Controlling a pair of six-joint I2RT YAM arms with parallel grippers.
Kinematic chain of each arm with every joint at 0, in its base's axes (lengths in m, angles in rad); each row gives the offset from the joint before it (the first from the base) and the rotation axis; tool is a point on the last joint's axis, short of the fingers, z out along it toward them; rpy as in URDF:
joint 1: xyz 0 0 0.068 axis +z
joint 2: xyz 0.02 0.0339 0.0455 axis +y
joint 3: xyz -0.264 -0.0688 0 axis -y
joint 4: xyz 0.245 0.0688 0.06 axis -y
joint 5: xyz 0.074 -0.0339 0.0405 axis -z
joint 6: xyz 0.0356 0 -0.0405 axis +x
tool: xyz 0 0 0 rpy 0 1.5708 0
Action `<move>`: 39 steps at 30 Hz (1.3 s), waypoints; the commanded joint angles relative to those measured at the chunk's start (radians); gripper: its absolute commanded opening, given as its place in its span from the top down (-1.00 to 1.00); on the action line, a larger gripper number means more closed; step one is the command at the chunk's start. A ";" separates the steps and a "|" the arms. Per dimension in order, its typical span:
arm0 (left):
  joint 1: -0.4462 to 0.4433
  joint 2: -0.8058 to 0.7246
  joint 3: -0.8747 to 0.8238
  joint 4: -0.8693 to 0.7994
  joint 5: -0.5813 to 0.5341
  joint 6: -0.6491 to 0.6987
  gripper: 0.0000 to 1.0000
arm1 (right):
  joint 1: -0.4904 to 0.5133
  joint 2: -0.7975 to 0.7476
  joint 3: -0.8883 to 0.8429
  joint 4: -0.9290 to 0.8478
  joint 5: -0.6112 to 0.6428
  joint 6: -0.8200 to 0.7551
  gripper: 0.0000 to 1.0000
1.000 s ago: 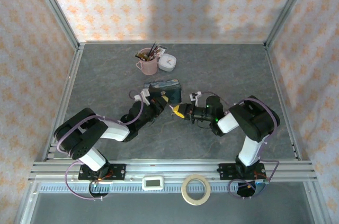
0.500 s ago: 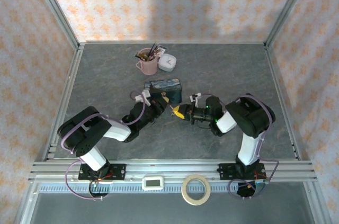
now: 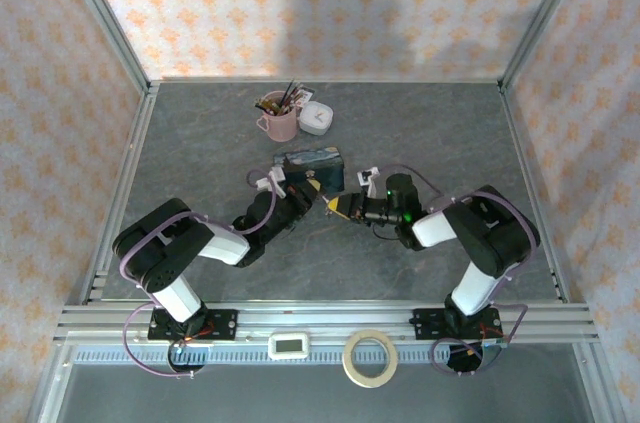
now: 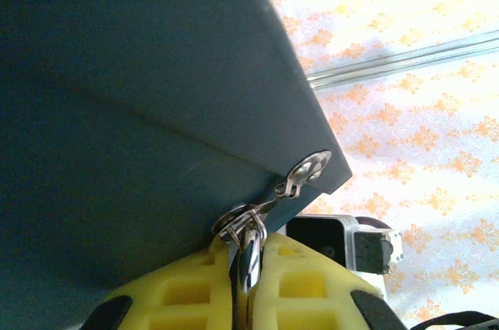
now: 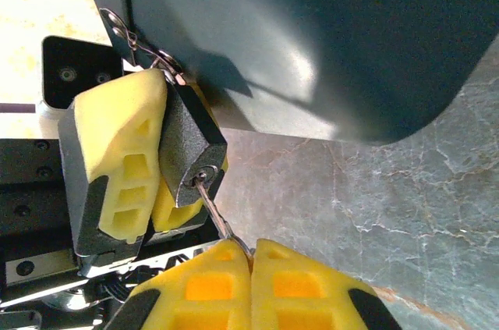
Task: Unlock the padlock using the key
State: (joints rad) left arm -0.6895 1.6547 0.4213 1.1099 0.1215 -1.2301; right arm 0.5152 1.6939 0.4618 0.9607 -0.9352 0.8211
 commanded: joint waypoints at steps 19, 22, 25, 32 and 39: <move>-0.082 -0.042 0.047 -0.143 0.264 0.098 1.00 | -0.023 -0.093 0.130 -0.104 0.166 0.084 1.00; -0.087 -0.030 0.059 -0.135 0.277 0.107 1.00 | -0.024 -0.050 0.127 -0.013 0.112 0.228 1.00; -0.090 -0.023 0.058 -0.120 0.278 0.099 1.00 | -0.021 -0.023 0.104 0.128 0.082 0.326 1.00; -0.091 -0.029 0.040 -0.082 0.202 0.047 1.00 | 0.016 -0.060 0.062 0.122 0.130 0.334 1.00; -0.085 -0.084 0.027 -0.229 0.000 0.073 1.00 | 0.003 -0.153 0.026 -0.077 0.177 0.198 1.00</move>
State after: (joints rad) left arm -0.7544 1.6161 0.4492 0.9375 0.1745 -1.1698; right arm 0.5102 1.6016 0.4805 0.8879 -0.7834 1.0878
